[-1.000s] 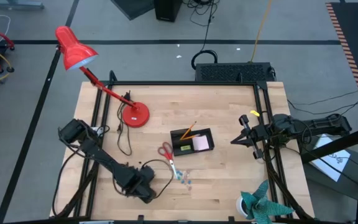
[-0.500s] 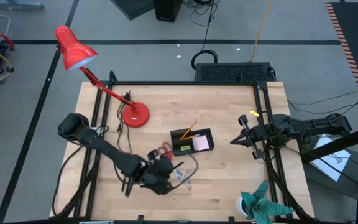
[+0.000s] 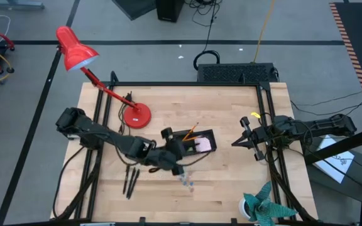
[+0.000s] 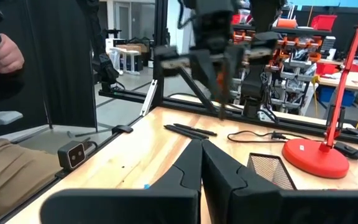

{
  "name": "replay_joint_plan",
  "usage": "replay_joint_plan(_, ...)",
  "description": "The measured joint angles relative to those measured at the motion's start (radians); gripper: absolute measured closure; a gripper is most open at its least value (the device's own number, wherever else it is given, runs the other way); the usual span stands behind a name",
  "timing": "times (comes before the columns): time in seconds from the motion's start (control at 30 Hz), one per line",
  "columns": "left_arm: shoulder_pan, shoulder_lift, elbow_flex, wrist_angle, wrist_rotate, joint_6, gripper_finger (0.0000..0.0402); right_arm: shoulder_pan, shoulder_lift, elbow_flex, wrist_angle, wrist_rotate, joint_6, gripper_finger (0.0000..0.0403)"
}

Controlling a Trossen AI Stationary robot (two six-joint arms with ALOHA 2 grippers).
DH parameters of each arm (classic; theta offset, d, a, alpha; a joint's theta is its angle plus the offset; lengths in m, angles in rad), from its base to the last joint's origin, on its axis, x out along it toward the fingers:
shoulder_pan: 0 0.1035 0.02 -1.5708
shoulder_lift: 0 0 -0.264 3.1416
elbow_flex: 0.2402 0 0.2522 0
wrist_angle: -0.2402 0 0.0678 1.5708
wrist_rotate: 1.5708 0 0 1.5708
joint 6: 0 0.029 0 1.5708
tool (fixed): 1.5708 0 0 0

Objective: Pick and place office supplies into organizer
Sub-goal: Put the black pen into the black desk organizer

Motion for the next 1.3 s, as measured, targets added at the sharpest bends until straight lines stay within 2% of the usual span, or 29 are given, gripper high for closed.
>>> replay_joint_plan(0.33,0.134,-0.001,0.0,0.017,0.025,0.042,0.0363,0.0,0.0,0.0,0.006,-0.001,-0.008,0.0403)
replay_joint_plan(0.5,0.19,-0.002,-0.013,0.044,0.078,0.076,0.0343,0.0,0.0,0.0,0.005,-0.001,-0.008,0.0403)
replay_joint_plan(0.67,0.249,-0.022,-0.137,0.229,0.155,0.109,0.0343,0.0,0.0,0.0,0.004,-0.001,-0.009,0.0403)
replay_joint_plan(0.77,0.283,-0.032,-0.24,0.414,0.219,0.093,0.0356,0.0,0.0,0.0,0.001,-0.001,-0.013,0.0403)
replay_joint_plan(0.93,0.306,-0.047,-0.377,0.565,0.267,0.071,0.0362,0.0,0.001,0.0,-0.002,-0.001,-0.031,0.0403)
replay_joint_plan(1.13,0.309,-0.037,-0.423,0.561,0.278,0.017,0.0343,0.0,0.003,0.0,0.007,0.001,-0.056,0.0403)
replay_joint_plan(1.3,0.303,-0.032,-0.451,0.56,0.278,-0.019,0.0347,0.0,0.004,0.0,0.025,0.001,-0.057,0.0403)
